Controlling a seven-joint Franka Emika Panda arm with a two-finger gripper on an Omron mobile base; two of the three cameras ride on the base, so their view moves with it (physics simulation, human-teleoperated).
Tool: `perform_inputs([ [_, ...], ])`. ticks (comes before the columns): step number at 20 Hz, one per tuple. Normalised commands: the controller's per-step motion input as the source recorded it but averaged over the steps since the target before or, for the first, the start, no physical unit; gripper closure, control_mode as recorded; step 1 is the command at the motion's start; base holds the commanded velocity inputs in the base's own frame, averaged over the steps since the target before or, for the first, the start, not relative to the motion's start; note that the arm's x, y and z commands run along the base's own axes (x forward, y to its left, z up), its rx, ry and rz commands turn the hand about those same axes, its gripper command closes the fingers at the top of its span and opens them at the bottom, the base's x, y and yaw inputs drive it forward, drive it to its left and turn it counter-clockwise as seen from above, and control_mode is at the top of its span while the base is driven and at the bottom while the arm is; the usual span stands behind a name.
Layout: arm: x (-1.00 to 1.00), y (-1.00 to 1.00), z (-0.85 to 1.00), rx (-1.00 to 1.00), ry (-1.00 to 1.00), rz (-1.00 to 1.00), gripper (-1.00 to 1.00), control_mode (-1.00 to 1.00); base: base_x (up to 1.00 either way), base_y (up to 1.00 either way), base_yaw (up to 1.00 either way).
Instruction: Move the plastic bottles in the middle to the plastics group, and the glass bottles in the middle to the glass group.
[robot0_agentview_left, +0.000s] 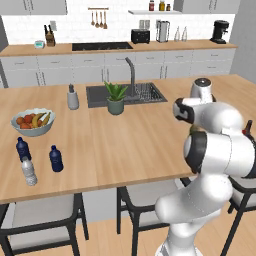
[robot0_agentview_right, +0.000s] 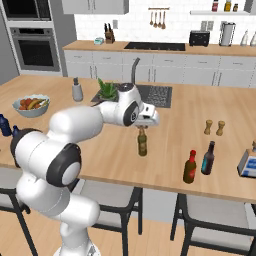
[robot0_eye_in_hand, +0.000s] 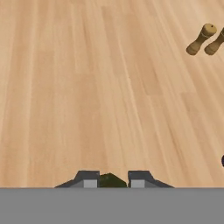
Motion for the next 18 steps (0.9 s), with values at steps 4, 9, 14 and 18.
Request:
perform_inputs([
  [4,-0.24,-0.61,0.0,-0.07,0.0,0.0,1.0,-1.0,0.0,0.0,0.0],
  [9,-0.09,-0.52,-0.05,0.0,0.0,0.0,1.0,-1.0,0.0,0.0,0.0],
  [14,-0.03,-0.5,-0.2,0.0,0.02,0.0,1.0,-1.0,0.0,0.0,0.0],
  [18,0.0,-0.5,-0.22,0.0,0.03,0.0,1.0,-1.0,0.0,0.0,0.0],
])
